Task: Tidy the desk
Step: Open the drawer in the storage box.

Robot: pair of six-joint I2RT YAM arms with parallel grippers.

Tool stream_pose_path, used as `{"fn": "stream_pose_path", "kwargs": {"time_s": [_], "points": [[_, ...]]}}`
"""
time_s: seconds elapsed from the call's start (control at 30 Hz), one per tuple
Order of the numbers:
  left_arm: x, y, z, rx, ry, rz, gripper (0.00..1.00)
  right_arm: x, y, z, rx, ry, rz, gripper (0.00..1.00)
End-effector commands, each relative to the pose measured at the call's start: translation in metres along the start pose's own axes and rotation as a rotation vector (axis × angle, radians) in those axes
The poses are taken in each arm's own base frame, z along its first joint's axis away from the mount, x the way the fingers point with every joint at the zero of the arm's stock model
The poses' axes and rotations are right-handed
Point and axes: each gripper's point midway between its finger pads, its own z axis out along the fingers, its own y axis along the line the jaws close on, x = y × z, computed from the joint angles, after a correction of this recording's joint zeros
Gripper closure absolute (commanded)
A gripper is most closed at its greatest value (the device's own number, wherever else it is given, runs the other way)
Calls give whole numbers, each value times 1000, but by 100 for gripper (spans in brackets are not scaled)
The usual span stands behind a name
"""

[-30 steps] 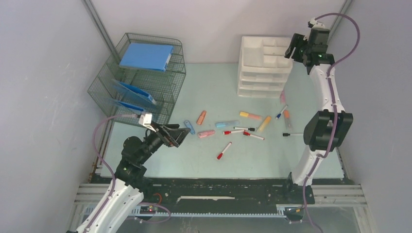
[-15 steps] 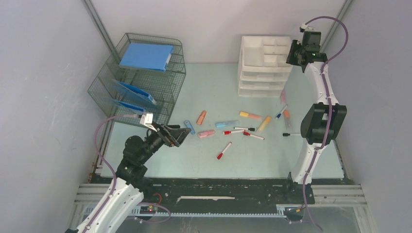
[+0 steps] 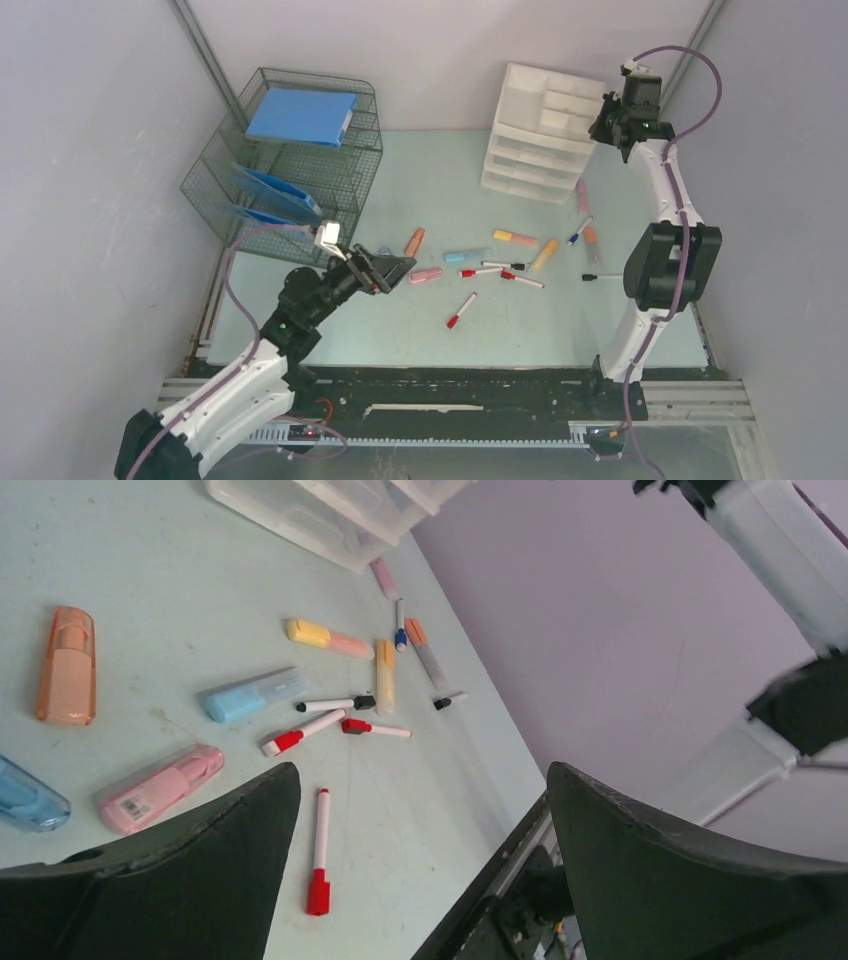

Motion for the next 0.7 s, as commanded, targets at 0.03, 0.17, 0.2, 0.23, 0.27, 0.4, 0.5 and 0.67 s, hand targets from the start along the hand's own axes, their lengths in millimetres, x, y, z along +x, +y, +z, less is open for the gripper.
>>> {"fn": "stream_pose_path", "kwargs": {"time_s": [0.03,0.17,0.2,0.23,0.27,0.4,0.5,0.67], "points": [[-50,-38,31,68,-179,-101,2,-25,70,-56,-162,-90,237,100],[-65,-52,61,86,-218,-147,2,-27,96,-78,-193,-115,309,100],[-67,-56,70,101,-219,-151,2,-27,100,-82,-202,-117,330,100],[-66,-56,82,108,-212,-160,1,-26,104,-84,-210,-113,349,100],[-69,-60,90,128,-220,-174,0,-27,108,-87,-220,-110,366,100],[-82,-74,126,231,-259,-248,0,-20,125,-95,-267,-73,417,100],[-85,-79,153,292,-272,-294,0,-13,135,-98,-290,-39,436,100],[-81,-70,192,285,-280,-310,0,-6,148,-104,-317,-13,440,100]]}}
